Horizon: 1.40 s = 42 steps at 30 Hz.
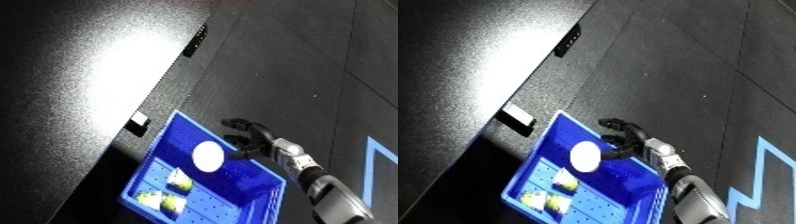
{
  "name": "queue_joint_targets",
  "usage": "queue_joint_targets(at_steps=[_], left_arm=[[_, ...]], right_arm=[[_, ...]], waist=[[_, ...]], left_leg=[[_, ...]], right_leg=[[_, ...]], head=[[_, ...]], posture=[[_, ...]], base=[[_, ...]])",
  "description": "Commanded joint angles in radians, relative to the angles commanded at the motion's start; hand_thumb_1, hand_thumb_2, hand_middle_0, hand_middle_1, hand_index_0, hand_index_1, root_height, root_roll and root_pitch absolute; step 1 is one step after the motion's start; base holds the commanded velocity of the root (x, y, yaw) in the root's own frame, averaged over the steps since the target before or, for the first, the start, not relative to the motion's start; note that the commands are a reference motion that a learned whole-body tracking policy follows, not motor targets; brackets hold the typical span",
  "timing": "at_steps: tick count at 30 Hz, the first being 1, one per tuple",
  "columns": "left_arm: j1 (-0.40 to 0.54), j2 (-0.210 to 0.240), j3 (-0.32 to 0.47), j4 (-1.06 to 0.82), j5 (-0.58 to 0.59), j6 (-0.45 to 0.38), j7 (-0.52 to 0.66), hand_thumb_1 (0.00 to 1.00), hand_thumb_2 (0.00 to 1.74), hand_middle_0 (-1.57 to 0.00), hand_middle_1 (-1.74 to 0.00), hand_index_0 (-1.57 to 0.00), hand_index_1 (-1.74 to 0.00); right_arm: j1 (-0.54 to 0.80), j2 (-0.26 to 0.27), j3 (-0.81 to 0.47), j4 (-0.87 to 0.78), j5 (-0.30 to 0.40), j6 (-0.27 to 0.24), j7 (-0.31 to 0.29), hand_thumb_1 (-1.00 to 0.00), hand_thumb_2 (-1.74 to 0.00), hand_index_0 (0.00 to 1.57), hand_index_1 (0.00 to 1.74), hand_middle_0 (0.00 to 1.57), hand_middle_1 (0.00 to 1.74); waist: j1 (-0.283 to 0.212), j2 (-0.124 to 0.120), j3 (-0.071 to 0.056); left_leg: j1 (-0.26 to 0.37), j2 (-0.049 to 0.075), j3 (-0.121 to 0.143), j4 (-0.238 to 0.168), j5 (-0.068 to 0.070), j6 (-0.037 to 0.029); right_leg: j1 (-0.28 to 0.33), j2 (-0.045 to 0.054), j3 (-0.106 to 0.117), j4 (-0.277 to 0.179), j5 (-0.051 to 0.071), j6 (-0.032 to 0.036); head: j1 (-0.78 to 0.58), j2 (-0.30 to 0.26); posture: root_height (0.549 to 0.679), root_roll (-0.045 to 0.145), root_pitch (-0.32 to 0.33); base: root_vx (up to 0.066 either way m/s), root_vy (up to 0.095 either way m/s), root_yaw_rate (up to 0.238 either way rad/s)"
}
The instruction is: Pick up the object and place it into the box
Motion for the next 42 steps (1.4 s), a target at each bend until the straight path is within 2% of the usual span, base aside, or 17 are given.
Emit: queue_joint_targets(at_steps=[11, 17, 21, 25, 28, 32, 36, 42], left_arm=[[-0.004, -0.005, -0.015, 0.0, 0.004, 0.011, 0.004, 0.0, 0.0, 0.0, 0.0, 0.0, 0.0], [-0.003, -0.005, -0.025, -0.007, 0.019, 0.018, 0.003, 0.0, 0.0, 0.0, 0.0, 0.0, 0.0], [-0.009, -0.002, -0.04, -0.008, 0.035, 0.019, -0.004, 0.0, 0.0, 0.0, 0.0, 0.0, 0.0], [-0.027, 0.003, -0.053, -0.013, 0.062, 0.029, -0.008, 0.0, 0.0, 0.0, 0.0, 0.0, 0.0], [-0.045, 0.007, -0.068, -0.023, 0.081, 0.04, -0.003, 0.0, 0.0, 0.0, 0.0, 0.0, 0.0], [-0.068, 0.005, -0.08, -0.026, 0.09, 0.049, 0.021, 0.0, 0.0, 0.0, 0.0, 0.0, 0.0], [-0.085, 0.007, -0.077, -0.02, 0.1, 0.048, 0.033, 0.0, 0.0, 0.0, 0.0, 0.0, 0.0], [-0.102, 0.016, -0.071, -0.022, 0.114, 0.057, 0.048, 0.0, 0.0, 0.0, 0.0, 0.0, 0.0]], right_arm=[[-0.018, 0.031, 0.054, 0.021, -0.09, -0.003, -0.003, 0.0, 0.0, 0.0, 0.0, 0.0, 0.0], [-0.033, 0.061, 0.114, 0.022, -0.164, 0.007, 0.01, 0.0, 0.0, 0.0, 0.0, 0.0, 0.0], [-0.064, 0.082, 0.158, 0.014, -0.187, 0.02, 0.009, 0.0, 0.0, 0.0, 0.0, 0.0, 0.0], [-0.099, 0.104, 0.212, -0.017, -0.252, 0.031, -0.023, 0.0, 0.0, 0.0, 0.0, 0.0, 0.0], [-0.13, 0.122, 0.265, -0.053, -0.311, 0.055, -0.064, 0.0, 0.0, 0.0, 0.0, 0.0, 0.0], [-0.185, 0.15, 0.328, -0.079, -0.339, 0.128, -0.096, 0.0, 0.0, 0.0, 0.0, 0.0, 0.0], [-0.227, 0.179, 0.367, -0.071, -0.364, 0.189, -0.112, 0.0, 0.0, 0.0, 0.0, 0.0, 0.0], [-0.251, 0.221, 0.403, -0.041, -0.419, 0.24, -0.18, 0.0, 0.0, 0.0, 0.0, 0.0, 0.0]], waist=[[0.026, -0.001, -0.012], [0.054, -0.007, -0.018], [0.084, -0.008, -0.024], [0.112, -0.014, -0.029], [0.132, -0.023, -0.028], [0.158, -0.035, -0.021], [0.183, -0.047, -0.02], [0.217, -0.066, -0.016]], left_leg=[[-0.003, 0.0, -0.014, -0.008, 0.018, -0.0108], [-0.003, -0.001, -0.032, -0.006, 0.027, -0.0166], [0.0, -0.002, -0.048, -0.011, 0.033, -0.0223], [0.001, -0.002, -0.065, -0.02, 0.045, -0.0292], [-0.006, -0.001, -0.077, -0.021, 0.053, -0.0341], [-0.023, 0.001, -0.095, -0.015, 0.063, -0.039], [-0.041, 0.004, -0.11, -0.013, 0.076, -0.0406], [-0.057, 0.007, -0.126, -0.009, 0.096, -0.0395]], right_leg=[[0.006, -0.0095, -0.015, 0.009, -0.01, -0.0043], [0.019, -0.0204, -0.029, 0.023, -0.023, -0.0101], [0.03, -0.0374, -0.043, 0.041, -0.04, -0.0169], [0.04, -0.0551, -0.056, 0.05, -0.051, -0.0207], [0.042, -0.067, -0.067, 0.05, -0.051, -0.0204], [0.04, -0.0805, -0.082, 0.049, -0.047, -0.0203], [0.038, -0.0901, -0.097, 0.054, -0.047, -0.0201], [0.04, -0.1055, -0.127, 0.069, -0.048, -0.0171]], head=[[-0.027, -0.029], [-0.104, -0.065], [-0.224, -0.088], [-0.363, -0.07], [-0.477, -0.054], [-0.636, -0.031], [-0.825, -0.004], [-1.081, 0.039]], posture=[[0.637, 0.06, 0.009], [0.636, 0.065, -0.003], [0.635, 0.07, -0.014], [0.634, 0.073, -0.022], [0.634, 0.075, -0.024], [0.634, 0.076, -0.027], [0.634, 0.073, -0.027], [0.632, 0.067, -0.032]], base=[[-0.01, -0.026, 0.081], [-0.016, -0.042, 0.137], [-0.028, -0.053, 0.219], [-0.029, -0.069, 0.244], [-0.046, -0.081, 0.229], [-0.043, -0.07, 0.162], [-0.025, -0.061, 0.098], [-0.009, -0.072, 0.168]])
